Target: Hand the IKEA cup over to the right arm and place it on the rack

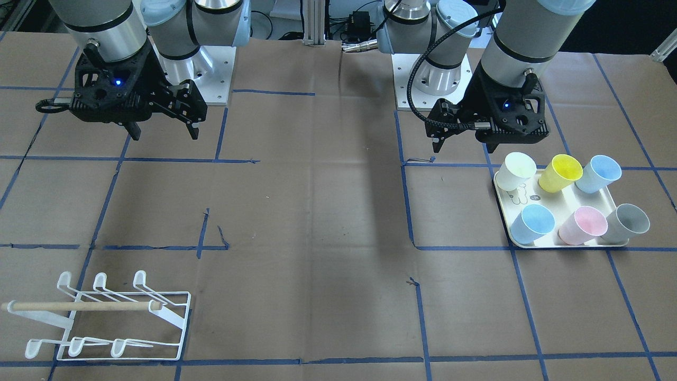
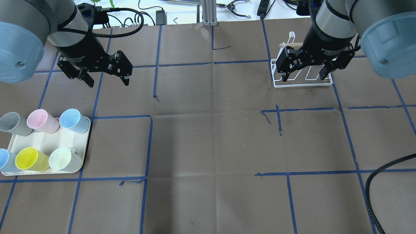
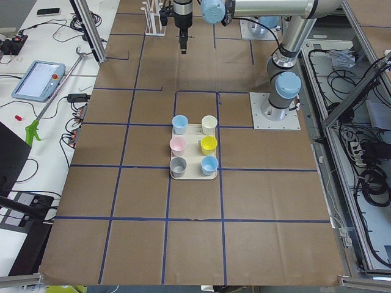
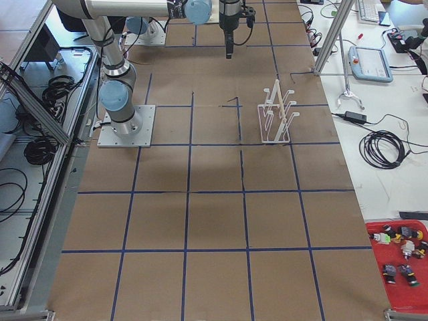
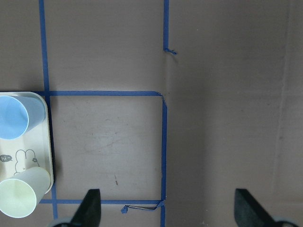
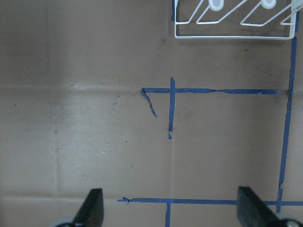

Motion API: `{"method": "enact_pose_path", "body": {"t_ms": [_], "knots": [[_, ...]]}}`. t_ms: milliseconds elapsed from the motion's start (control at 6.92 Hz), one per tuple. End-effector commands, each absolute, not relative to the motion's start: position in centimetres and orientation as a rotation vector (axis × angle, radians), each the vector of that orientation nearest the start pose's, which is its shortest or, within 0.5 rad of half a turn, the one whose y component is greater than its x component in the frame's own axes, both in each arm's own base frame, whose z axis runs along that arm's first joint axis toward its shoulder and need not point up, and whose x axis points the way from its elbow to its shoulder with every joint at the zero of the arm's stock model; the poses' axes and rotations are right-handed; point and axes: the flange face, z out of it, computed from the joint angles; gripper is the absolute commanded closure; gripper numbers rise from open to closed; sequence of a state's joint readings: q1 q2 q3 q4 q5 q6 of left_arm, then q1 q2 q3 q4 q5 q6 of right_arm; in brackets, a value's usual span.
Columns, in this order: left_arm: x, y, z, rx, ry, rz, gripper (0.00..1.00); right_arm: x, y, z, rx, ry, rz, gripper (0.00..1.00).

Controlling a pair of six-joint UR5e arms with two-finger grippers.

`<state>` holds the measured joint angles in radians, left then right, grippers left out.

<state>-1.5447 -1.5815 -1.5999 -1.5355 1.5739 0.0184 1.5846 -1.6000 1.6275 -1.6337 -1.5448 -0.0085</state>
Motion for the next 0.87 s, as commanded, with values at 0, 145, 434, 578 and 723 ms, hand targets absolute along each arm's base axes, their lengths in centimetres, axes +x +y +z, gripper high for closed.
{"method": "enact_pose_path", "body": {"t_ms": [0, 145, 434, 578, 723], "knots": [[-12.02, -49.95, 47.10, -0.012, 3.140, 0.010, 0.00, 14.27, -48.12, 48.20, -0.037, 3.113, -0.060, 0.00], [-12.02, -49.96, 47.12, -0.012, 3.140, 0.007, 0.00, 14.27, -48.11, 48.13, -0.039, 3.113, -0.057, 0.00], [-12.03, -49.96, 47.12, -0.012, 3.142, 0.007, 0.00, 14.29, -48.06, 47.90, -0.037, 3.112, -0.050, 0.00], [-12.05, -49.90, 47.12, -0.012, 3.143, 0.007, 0.00, 14.29, -48.14, 47.68, -0.032, 3.112, -0.043, 0.00], [-12.06, -49.90, 47.12, -0.012, 3.145, 0.007, 0.00, 14.30, -48.13, 47.32, -0.020, 3.111, -0.033, 0.00]]}}
